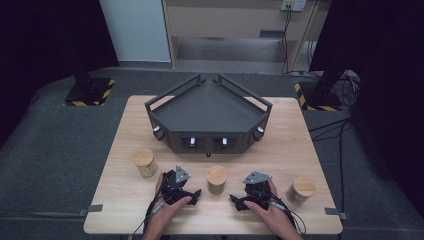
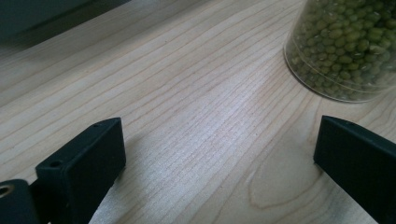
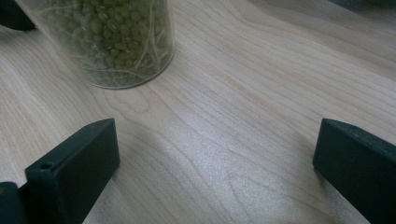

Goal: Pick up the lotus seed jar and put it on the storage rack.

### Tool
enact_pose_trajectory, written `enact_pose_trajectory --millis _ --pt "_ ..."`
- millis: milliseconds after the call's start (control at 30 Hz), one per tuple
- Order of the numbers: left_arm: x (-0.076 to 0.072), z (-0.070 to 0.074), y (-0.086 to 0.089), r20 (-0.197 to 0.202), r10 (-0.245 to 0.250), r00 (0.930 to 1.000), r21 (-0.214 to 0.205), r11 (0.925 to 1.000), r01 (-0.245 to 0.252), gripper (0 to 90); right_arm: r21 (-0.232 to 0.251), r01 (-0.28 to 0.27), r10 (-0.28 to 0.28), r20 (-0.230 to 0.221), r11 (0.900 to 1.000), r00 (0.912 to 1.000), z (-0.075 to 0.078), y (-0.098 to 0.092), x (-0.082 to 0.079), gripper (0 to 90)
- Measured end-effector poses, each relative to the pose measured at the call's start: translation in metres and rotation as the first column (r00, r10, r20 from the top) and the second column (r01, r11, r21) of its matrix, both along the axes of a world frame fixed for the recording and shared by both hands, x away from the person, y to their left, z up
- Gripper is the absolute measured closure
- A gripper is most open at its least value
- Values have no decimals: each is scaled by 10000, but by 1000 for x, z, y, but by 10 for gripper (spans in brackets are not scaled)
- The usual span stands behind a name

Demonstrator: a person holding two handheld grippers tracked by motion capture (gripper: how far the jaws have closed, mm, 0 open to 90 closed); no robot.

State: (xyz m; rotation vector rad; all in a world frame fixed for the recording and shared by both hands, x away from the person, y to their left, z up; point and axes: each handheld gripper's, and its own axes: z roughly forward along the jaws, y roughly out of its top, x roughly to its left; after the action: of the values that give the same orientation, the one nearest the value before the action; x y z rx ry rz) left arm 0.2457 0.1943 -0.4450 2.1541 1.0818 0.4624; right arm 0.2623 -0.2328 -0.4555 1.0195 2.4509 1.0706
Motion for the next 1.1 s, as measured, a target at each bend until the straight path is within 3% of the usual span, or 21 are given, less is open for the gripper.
enact_pose_trajectory --millis 267,667,1100 --pt "-10 14 3 441 121 9990 -139 9998 -115 19 0 10 -10 -1 10000 10000 0 0 0 5" --pt "-13 29 11 1006 137 9948 -425 9991 -95 22 2 23 -23 0 10000 10000 0 0 0 5" --pt "-20 50 26 1529 413 9874 -430 9985 -351 20 0 87 -87 -9 10000 10000 0 1 -2 5"
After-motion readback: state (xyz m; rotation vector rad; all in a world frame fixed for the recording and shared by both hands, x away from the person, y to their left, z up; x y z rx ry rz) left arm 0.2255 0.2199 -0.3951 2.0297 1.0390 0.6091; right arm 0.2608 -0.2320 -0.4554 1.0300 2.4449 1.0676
